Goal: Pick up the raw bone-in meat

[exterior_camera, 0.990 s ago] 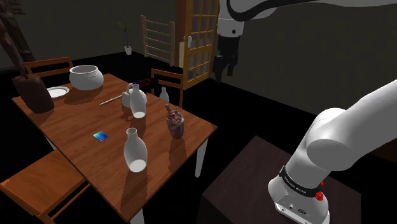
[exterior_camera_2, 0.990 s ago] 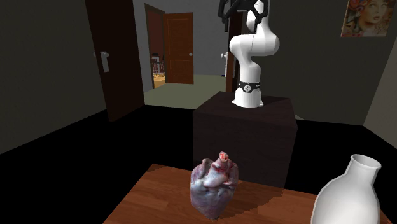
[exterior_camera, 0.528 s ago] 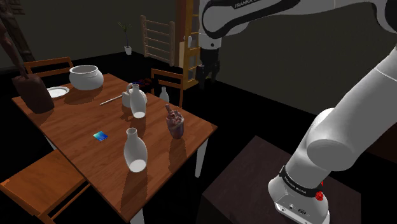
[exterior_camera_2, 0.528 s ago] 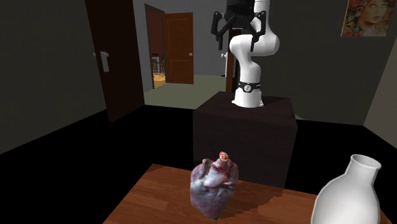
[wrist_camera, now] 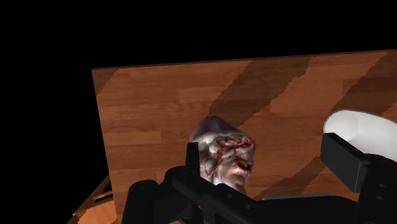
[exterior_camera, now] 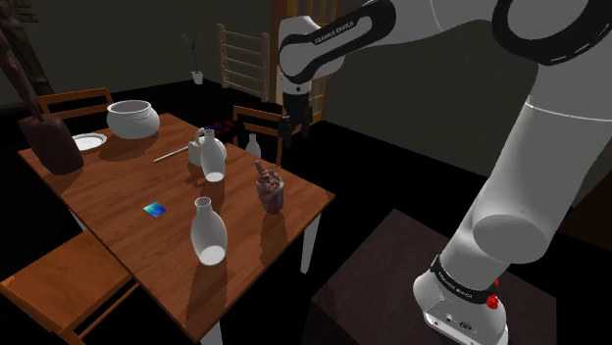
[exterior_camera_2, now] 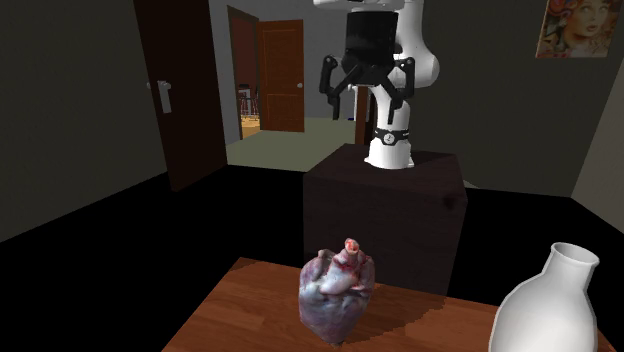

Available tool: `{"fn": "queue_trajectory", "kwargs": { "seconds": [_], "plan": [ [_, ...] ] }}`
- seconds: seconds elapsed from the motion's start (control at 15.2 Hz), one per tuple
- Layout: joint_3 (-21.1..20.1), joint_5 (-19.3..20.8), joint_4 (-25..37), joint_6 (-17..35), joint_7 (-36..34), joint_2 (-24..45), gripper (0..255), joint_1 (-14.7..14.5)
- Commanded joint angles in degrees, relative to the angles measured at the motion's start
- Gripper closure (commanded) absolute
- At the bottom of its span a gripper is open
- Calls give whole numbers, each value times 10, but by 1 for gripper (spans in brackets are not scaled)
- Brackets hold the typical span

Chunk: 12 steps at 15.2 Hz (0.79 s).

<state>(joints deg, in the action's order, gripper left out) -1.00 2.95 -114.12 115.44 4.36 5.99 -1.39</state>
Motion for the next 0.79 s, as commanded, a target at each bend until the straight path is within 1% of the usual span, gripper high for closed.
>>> {"fn": "queue_trajectory", "kwargs": {
  "seconds": [0.0, 0.4, 0.73],
  "plan": [
    [-2, 1, 41, 4, 1, 47, 0, -3],
    [-6, 6, 166, 12, 9, 183, 0, -7],
    [-8, 10, 302, -4, 18, 306, 0, -13]
  ]
}}
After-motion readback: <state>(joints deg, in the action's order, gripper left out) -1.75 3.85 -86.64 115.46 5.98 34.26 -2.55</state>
